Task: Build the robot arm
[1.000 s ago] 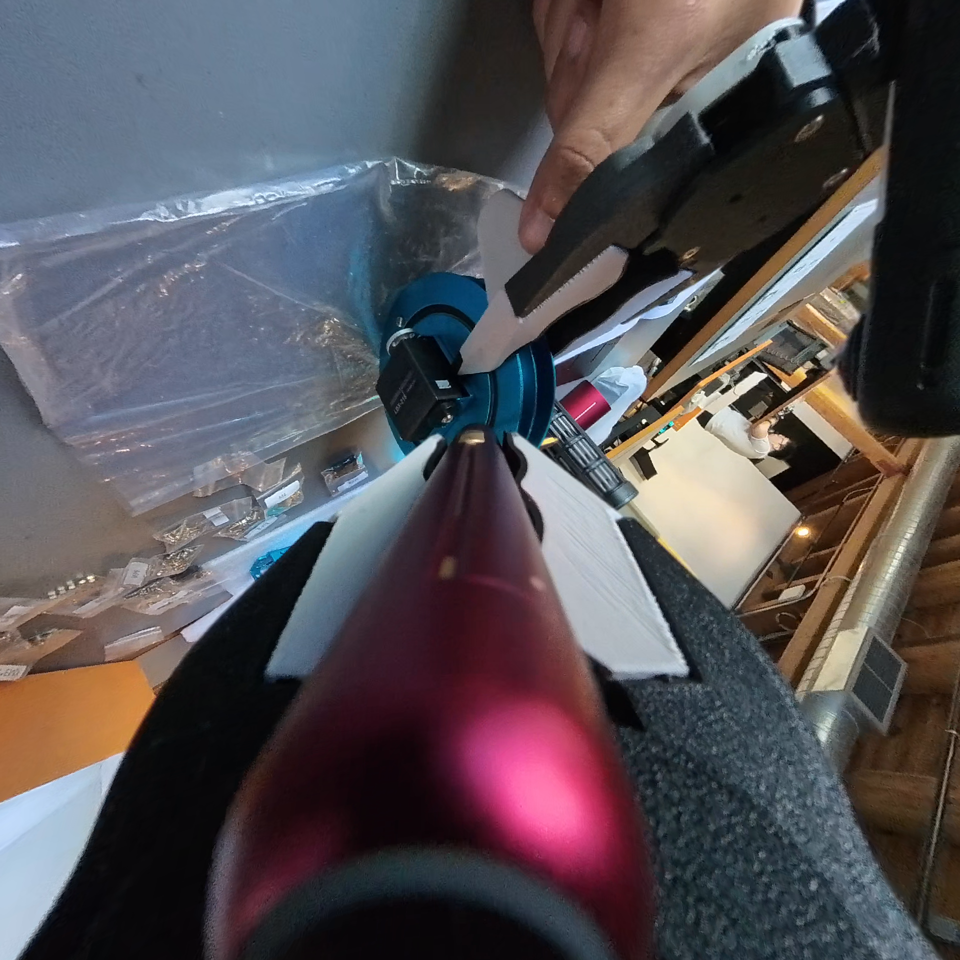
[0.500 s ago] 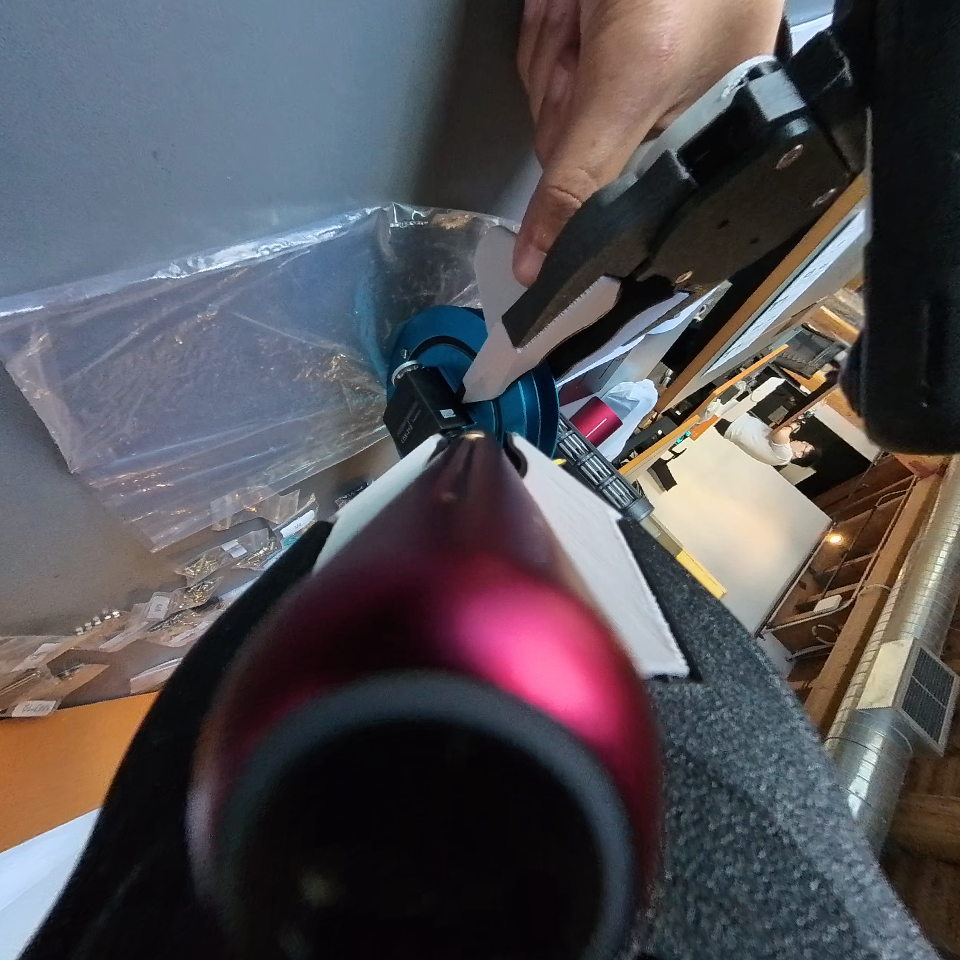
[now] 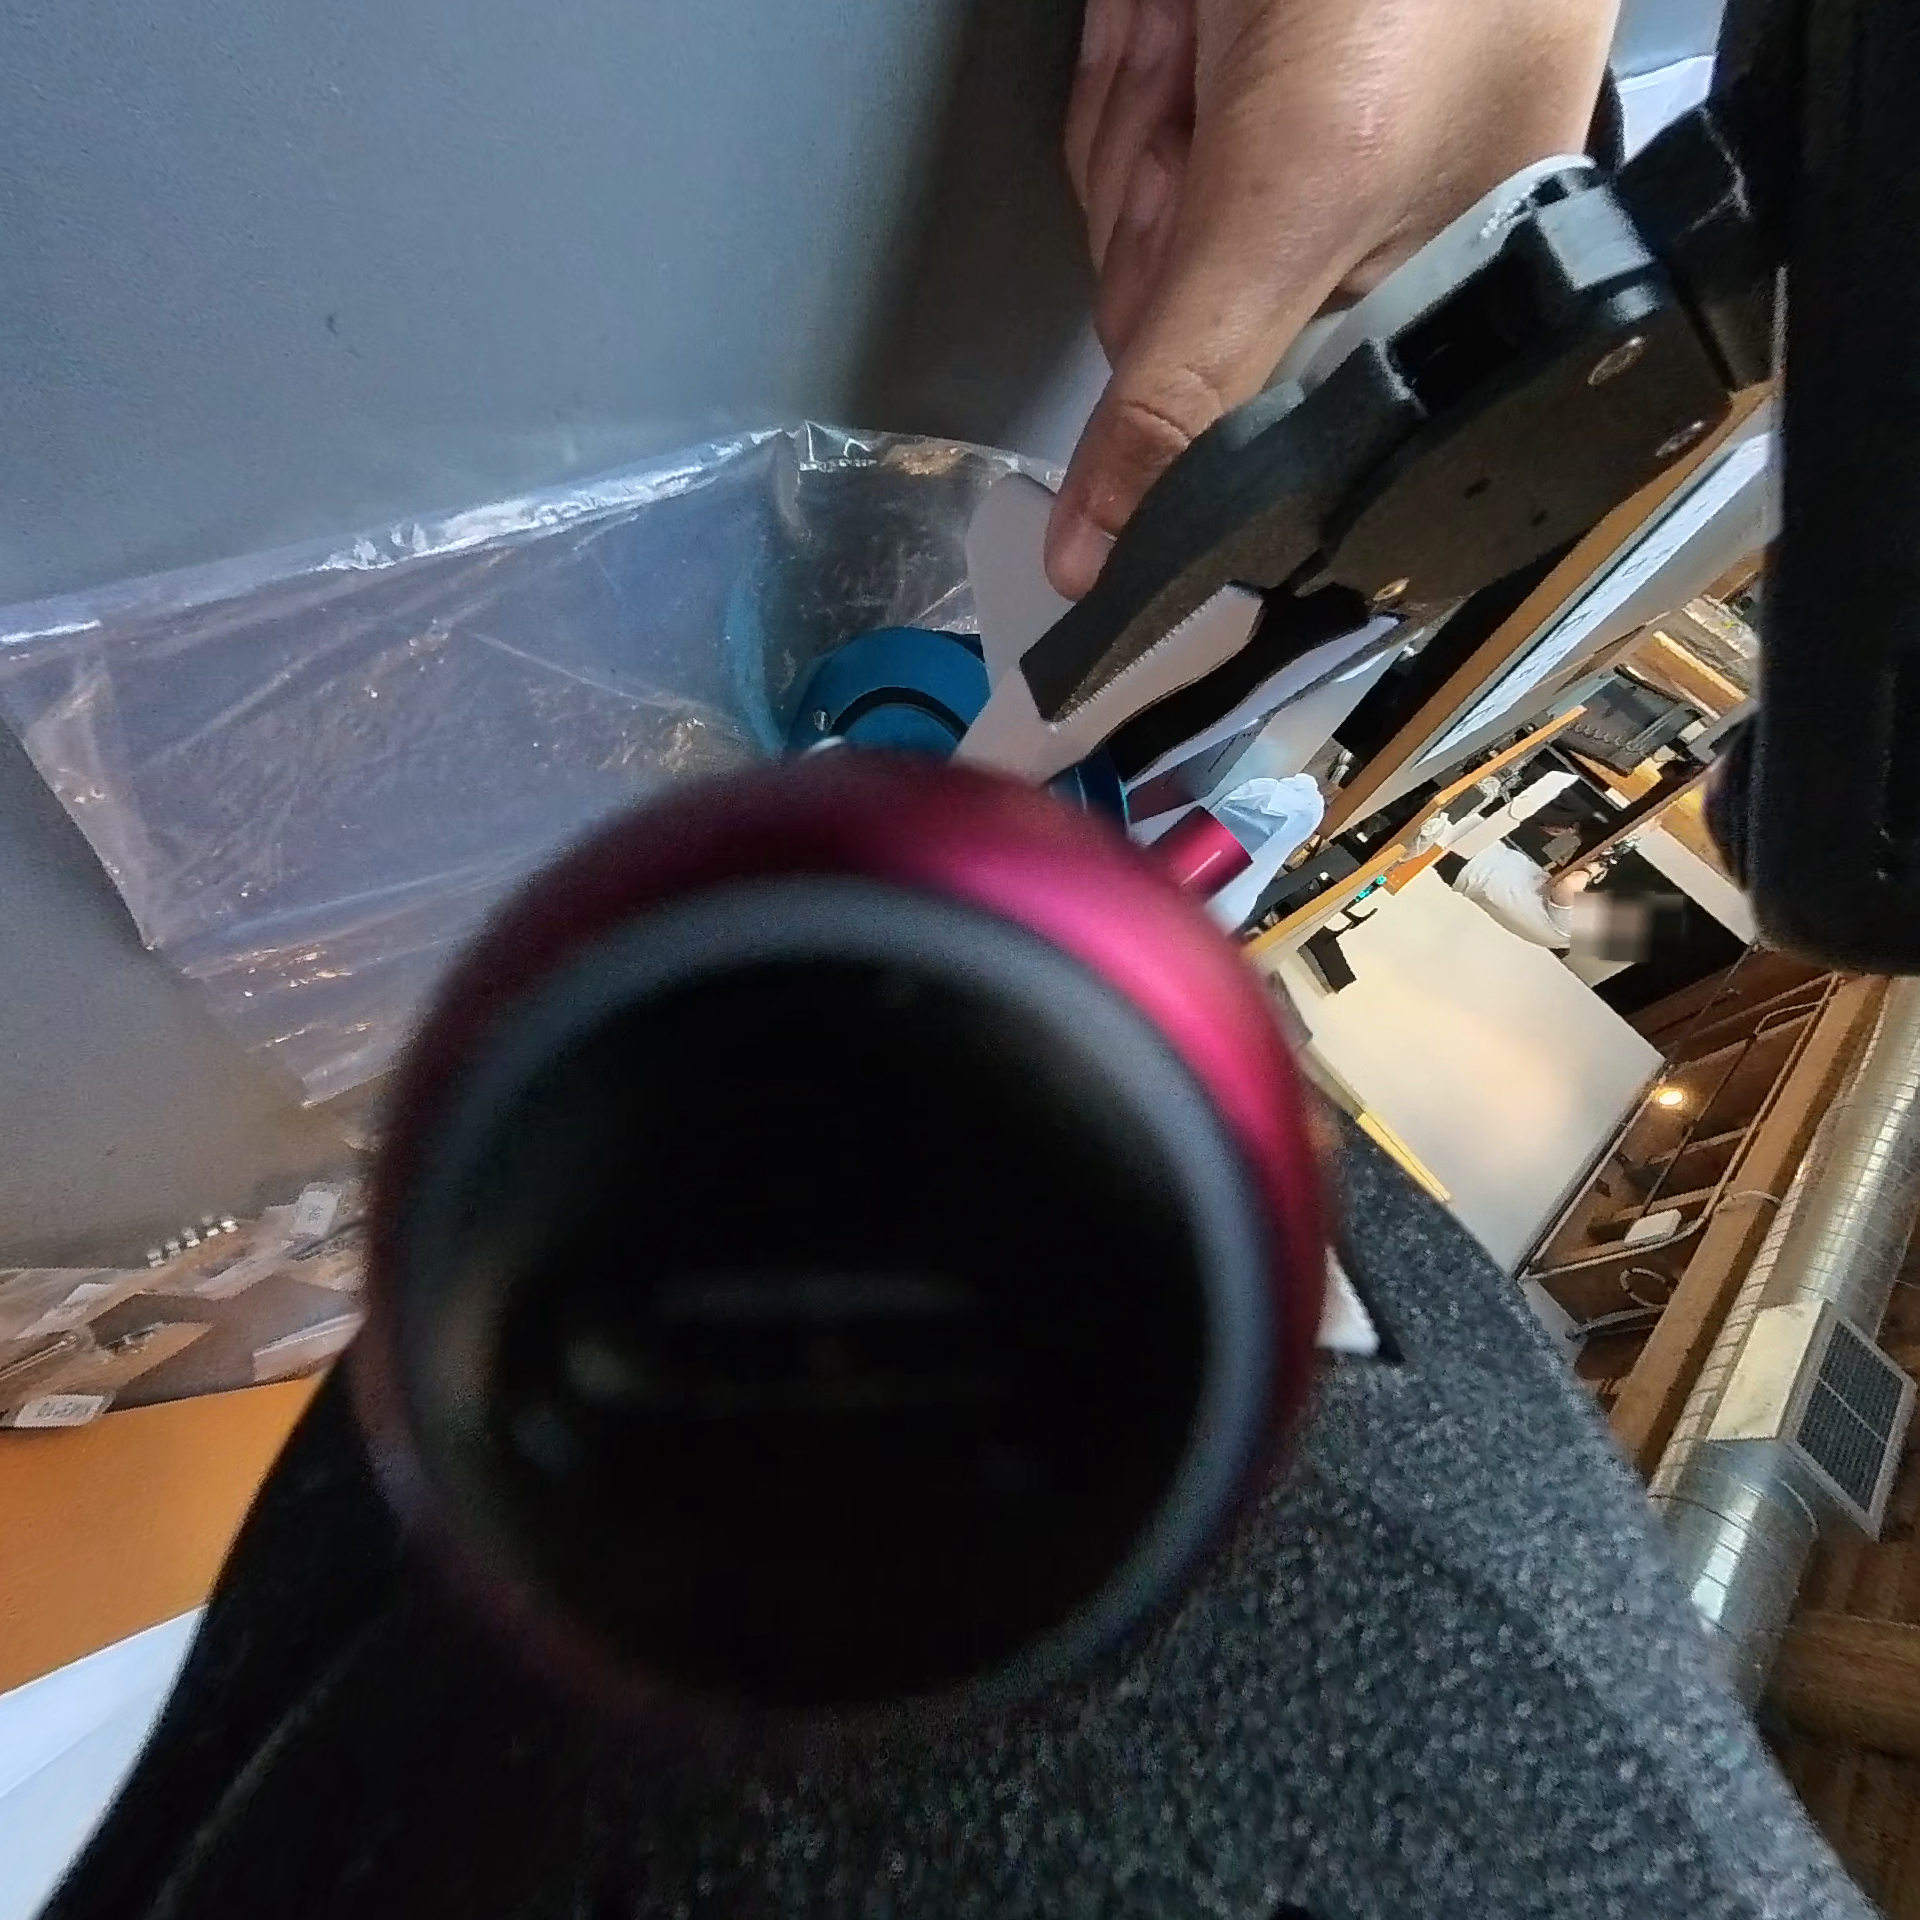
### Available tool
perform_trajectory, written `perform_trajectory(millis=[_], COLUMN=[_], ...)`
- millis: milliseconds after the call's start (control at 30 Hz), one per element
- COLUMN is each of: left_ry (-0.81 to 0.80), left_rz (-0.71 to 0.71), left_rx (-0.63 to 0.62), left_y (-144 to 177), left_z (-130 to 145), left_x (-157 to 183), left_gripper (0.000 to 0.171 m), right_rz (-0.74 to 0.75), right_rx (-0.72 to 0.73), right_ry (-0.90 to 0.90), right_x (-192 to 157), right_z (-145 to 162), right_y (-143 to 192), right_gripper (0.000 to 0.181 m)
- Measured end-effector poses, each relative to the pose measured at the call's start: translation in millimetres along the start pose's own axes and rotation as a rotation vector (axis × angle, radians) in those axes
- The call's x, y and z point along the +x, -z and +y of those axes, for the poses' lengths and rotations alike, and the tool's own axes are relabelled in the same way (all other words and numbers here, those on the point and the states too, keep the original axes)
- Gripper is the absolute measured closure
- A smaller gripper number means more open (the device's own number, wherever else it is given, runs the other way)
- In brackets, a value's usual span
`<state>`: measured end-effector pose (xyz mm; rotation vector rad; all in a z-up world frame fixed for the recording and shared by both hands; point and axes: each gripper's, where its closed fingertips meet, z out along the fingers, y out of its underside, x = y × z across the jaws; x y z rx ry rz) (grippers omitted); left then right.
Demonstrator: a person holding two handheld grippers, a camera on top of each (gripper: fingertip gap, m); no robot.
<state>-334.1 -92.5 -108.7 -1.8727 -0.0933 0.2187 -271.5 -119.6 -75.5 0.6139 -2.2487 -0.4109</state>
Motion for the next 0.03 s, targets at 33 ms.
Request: perform_trajectory(millis=[33], left_ry=[0.0], left_rz=[0.0], left_rx=[0.0], left_y=[0.0], left_z=[0.0], left_x=[-0.1], left_gripper=[0.139], right_rz=[0.003], right_rx=[0.001], right_ry=[0.005], right_x=[0.3], right_z=[-0.3], right_y=[-0.4], right_gripper=[0.017])
